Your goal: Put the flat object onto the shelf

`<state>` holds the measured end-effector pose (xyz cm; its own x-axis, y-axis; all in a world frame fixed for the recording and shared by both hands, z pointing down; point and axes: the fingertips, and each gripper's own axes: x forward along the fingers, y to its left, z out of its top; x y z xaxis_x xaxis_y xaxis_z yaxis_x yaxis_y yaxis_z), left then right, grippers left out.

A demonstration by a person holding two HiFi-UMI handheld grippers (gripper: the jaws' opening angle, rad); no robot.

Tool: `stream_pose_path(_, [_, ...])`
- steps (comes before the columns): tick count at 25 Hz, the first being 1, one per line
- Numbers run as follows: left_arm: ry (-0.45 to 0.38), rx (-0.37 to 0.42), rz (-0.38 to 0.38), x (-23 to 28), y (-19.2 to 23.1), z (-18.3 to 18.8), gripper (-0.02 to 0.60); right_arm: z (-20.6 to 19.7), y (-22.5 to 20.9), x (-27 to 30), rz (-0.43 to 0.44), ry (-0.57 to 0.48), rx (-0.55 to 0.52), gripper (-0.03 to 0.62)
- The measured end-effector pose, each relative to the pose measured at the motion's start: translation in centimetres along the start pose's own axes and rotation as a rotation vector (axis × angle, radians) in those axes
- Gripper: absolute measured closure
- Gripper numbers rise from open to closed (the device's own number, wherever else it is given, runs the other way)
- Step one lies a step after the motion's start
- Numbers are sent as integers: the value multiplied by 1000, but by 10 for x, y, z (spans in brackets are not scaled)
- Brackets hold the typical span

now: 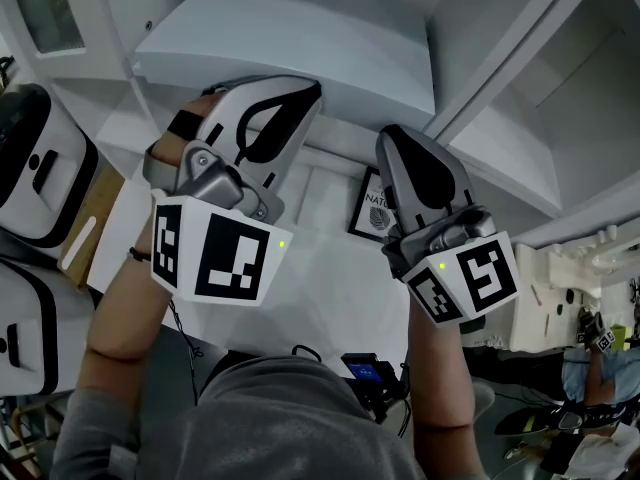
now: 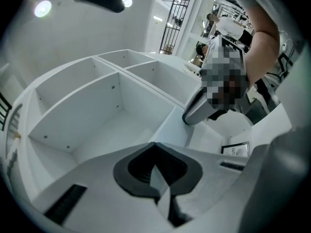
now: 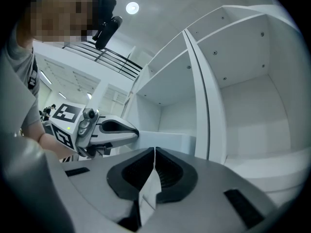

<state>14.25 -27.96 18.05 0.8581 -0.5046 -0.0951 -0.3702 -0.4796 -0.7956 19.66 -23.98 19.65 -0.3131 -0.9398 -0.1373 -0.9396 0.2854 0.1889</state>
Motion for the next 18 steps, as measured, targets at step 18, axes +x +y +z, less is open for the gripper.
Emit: stream_pose_path(18, [0, -105, 11, 0, 8, -12, 575, -3, -3, 13, -8, 21, -9, 565])
